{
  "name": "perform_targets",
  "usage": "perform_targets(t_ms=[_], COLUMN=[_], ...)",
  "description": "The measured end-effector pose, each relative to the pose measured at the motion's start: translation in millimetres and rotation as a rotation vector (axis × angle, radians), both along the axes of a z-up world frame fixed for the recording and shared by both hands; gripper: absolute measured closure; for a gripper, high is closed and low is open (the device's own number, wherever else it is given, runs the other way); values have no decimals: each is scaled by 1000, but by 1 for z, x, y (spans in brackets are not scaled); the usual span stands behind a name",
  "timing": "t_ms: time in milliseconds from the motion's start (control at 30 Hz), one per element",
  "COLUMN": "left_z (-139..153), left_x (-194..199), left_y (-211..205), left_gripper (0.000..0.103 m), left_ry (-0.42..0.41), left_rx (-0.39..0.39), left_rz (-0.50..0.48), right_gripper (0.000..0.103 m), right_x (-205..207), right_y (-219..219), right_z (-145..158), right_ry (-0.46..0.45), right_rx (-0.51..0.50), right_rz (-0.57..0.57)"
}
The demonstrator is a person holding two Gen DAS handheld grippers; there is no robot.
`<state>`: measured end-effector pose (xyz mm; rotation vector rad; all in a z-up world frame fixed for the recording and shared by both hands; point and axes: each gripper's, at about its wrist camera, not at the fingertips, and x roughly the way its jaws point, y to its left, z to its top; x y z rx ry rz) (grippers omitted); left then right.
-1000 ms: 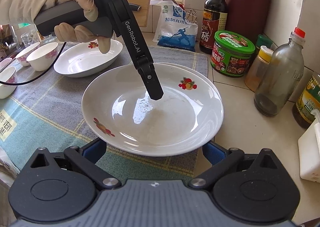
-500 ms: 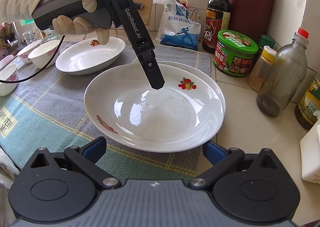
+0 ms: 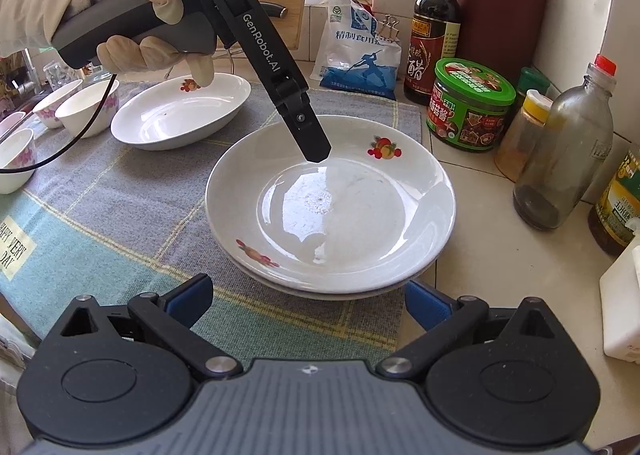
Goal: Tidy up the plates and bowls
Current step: 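Open the left tool and withdraw it from the stacked plates, then move the right tool to the stained fruit-print plate and grasp its rim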
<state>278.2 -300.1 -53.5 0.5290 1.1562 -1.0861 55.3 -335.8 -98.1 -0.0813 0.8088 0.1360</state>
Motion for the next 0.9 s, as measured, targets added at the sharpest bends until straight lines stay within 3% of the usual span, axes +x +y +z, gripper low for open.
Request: perform_targets(t_ms=[67, 233, 367, 467, 667, 900], left_z=[5, 28, 42, 44, 26, -10], left_x=[-4, -37, -72, -100, -131, -121], left_y=[6, 27, 49, 65, 110, 170], left_gripper=[19, 18, 11, 9, 7, 7], left_ry=[-24, -197, -318, -395, -552, -537], left_rx=[-36, -132, -187, -206, -142, -69], left_rz=[24, 83, 189, 288, 484, 635], right_gripper=[0, 0, 0, 0, 0, 0], right_x=[-3, -3, 2, 10, 28, 60], right_y=[1, -7, -14, -17, 0, 30], right_z=[5, 16, 18, 19, 27, 32], right_ry=[-14, -74, -118, -115, -102, -53], right_rx=[-8, 19, 83, 137, 179, 173], right_rz=[-17, -131, -210, -201, -106, -6])
